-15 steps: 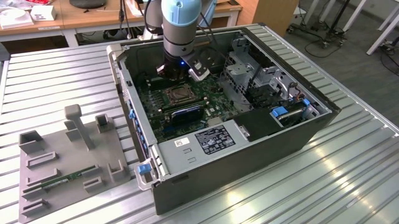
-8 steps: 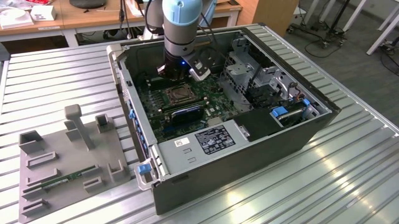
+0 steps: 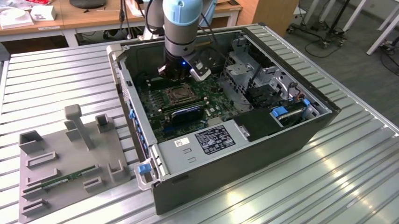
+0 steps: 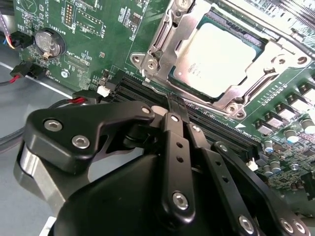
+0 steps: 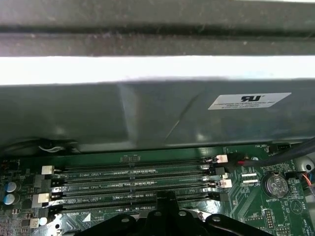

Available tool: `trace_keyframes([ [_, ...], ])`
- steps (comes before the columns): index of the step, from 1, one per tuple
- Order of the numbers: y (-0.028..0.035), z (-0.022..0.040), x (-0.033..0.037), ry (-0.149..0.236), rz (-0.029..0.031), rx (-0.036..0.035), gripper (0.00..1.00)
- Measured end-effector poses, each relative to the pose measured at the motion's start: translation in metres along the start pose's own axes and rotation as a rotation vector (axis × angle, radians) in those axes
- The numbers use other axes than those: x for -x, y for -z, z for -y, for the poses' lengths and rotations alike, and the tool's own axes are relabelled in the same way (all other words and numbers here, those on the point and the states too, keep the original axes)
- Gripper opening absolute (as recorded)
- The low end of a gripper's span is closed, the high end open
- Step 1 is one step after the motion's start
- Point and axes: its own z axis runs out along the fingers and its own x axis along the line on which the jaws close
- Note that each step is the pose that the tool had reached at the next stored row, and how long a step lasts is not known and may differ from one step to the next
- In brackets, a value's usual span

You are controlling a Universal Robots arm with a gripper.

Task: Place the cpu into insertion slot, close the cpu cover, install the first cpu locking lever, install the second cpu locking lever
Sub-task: 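Install the first cpu locking lever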

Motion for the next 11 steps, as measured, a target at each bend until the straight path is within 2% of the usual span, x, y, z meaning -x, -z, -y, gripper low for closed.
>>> trace_keyframes([
  [4, -0.0012, 0.0004, 0.0, 0.0, 0.0, -0.0065, 0.11],
  [11, -0.0016, 0.0005, 0.0001, 0.001, 0.0005, -0.01, 0.11],
])
